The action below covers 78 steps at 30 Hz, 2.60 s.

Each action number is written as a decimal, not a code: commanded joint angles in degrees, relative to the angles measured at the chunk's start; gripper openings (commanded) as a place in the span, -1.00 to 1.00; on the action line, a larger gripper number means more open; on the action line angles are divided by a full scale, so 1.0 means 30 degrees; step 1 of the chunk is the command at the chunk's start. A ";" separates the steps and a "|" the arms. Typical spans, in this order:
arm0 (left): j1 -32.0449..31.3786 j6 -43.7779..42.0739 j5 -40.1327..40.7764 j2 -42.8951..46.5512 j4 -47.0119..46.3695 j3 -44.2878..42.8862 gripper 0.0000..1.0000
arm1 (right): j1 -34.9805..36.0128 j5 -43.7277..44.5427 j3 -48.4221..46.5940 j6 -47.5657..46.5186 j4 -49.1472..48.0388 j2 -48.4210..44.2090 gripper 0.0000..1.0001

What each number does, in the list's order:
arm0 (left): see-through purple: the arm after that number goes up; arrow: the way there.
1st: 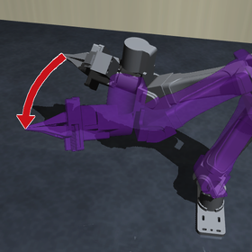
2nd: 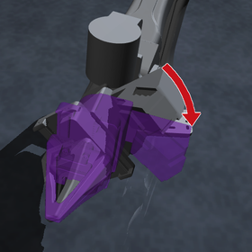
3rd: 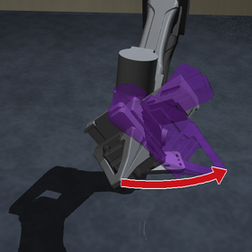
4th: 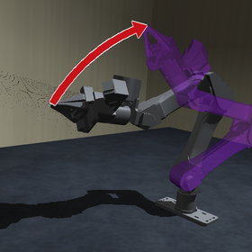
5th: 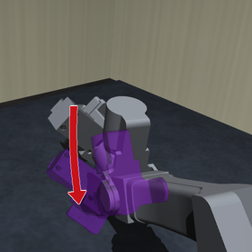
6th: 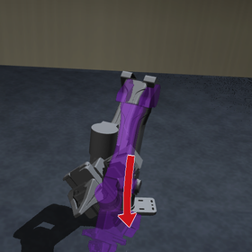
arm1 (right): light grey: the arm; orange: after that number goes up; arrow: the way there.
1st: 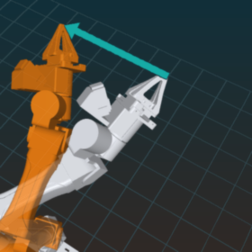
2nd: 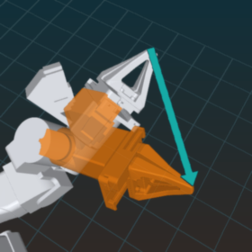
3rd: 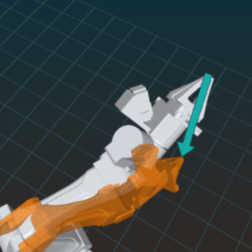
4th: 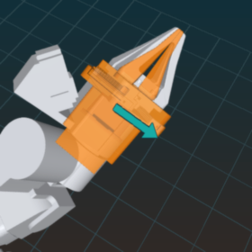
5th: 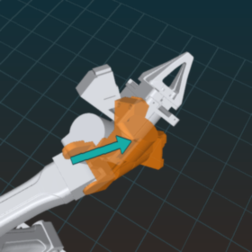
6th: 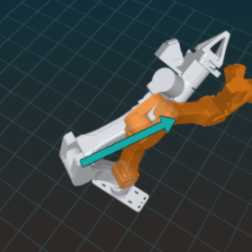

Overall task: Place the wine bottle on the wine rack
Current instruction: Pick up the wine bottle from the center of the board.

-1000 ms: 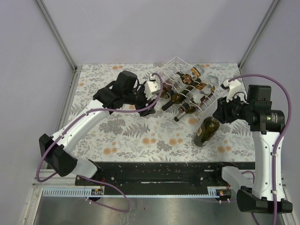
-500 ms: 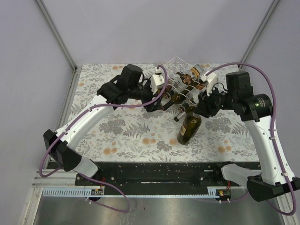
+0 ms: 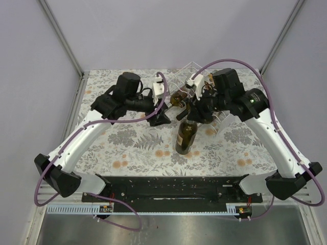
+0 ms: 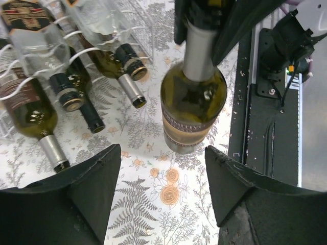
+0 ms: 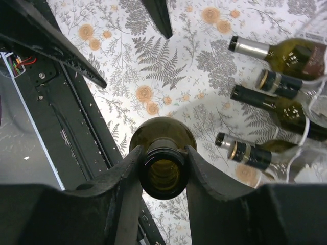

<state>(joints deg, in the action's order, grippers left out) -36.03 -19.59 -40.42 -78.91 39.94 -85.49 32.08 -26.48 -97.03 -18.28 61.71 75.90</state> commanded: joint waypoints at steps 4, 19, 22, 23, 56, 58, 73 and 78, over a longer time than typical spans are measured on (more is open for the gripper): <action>0.4122 0.0118 -0.2286 0.1694 -0.0749 0.0752 0.41 | 0.3014 0.1939 -0.2370 0.0558 -0.3079 0.2002 -1.00; 1.0046 -0.2022 -0.0824 0.4741 0.1596 0.3155 0.42 | 0.5158 0.4198 -0.6911 -0.0146 -0.4399 0.8037 -1.00; 1.0194 -0.2169 -0.0325 0.5034 0.1773 0.3331 0.42 | 0.5188 0.4052 -0.7380 -0.0175 -0.4633 0.8654 -1.00; 1.0194 -0.2199 -0.0179 0.5093 0.1831 0.3390 0.42 | 0.5216 0.3935 -0.7469 -0.0146 -0.4721 0.8830 -1.00; 1.0253 -0.2814 -0.1056 0.6061 0.1890 0.4650 0.48 | 0.5275 0.3378 -0.4832 0.0323 -0.6656 0.8949 -0.14; 1.0253 -0.2814 -0.1086 0.6061 0.1861 0.4650 0.49 | 0.5275 0.3407 -0.5066 0.0323 -0.6451 0.9036 -0.01; 1.0253 -0.3136 -0.0969 0.6207 0.1861 0.4885 0.50 | 0.5275 0.3260 -0.6794 0.0411 -0.5191 0.9622 0.73; 1.0019 -0.4597 -0.0034 0.6266 0.3117 0.4271 0.55 | 0.5275 0.2968 -0.7761 0.0791 -0.4547 0.9594 0.99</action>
<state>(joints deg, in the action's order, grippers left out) -5.56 -28.84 -41.67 -61.84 47.57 -71.09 47.24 -16.10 -116.20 -16.97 46.78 105.51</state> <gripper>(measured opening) 0.767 0.969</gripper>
